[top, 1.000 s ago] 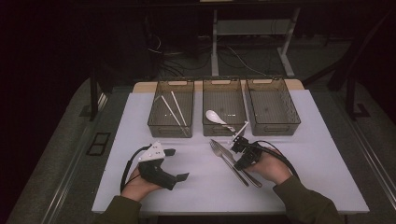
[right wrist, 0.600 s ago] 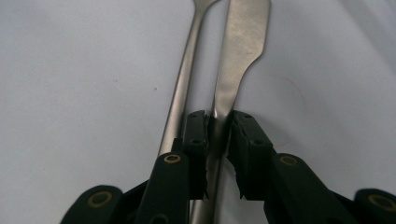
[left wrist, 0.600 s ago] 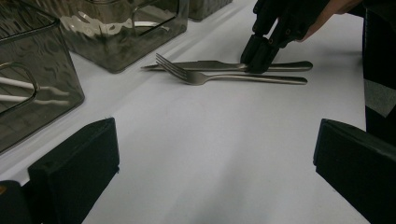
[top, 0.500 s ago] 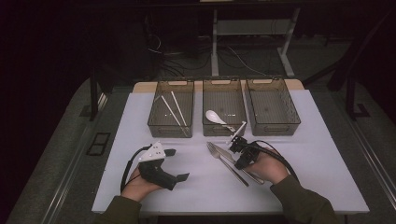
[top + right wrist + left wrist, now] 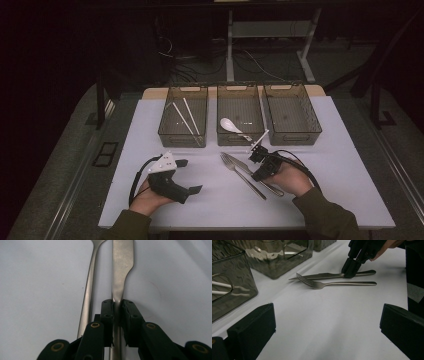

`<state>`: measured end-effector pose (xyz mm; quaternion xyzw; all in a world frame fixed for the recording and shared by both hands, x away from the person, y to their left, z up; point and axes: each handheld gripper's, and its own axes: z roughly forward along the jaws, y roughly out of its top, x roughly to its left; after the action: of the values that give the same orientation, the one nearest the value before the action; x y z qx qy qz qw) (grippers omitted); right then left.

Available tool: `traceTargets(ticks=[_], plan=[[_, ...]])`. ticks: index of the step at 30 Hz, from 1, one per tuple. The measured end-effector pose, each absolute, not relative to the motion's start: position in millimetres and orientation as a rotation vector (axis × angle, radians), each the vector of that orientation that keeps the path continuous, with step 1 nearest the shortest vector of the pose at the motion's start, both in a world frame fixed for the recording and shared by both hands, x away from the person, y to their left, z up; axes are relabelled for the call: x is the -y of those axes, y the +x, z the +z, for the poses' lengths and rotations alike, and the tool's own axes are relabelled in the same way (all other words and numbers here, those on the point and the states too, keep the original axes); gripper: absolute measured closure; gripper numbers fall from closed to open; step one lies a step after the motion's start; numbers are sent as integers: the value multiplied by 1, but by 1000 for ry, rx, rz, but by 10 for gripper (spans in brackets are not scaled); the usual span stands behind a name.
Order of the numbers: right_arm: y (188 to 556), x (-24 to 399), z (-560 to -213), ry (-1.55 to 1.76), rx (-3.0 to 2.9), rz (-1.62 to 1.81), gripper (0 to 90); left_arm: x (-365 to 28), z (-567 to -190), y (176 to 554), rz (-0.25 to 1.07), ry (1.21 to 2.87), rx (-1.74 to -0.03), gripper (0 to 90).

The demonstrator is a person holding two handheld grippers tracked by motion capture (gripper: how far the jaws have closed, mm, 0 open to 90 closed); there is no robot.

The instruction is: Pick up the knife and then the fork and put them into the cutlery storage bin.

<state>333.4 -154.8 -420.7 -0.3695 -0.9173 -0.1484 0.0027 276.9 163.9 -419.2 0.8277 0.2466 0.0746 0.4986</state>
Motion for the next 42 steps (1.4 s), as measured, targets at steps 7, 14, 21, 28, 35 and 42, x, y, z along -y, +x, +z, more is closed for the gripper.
traceTargets(ticks=[7, 14, 21, 28, 35, 42], plan=[[334, 166, -414, -1152, 2879, -533, 794, -164, -419, 277, 181, 2005, -596, 0], [337, 180, -408, -1169, 2864, -588, 794, -164, -419, 277, 182, 2005, -597, 0], [338, 196, -400, -1192, 2816, -669, 794, -164, -419, 277, 182, 1998, -600, 0], [339, 207, -394, -1234, 2795, -717, 795, -165, -419, 277, 182, 2000, -600, 0], [340, 218, -387, -1272, 2780, -770, 798, -165, -419, 277, 183, 1998, -600, 0], [341, 226, -381, -1298, 2761, -816, 799, -165, -419, 277, 184, 1998, -602, 0]])
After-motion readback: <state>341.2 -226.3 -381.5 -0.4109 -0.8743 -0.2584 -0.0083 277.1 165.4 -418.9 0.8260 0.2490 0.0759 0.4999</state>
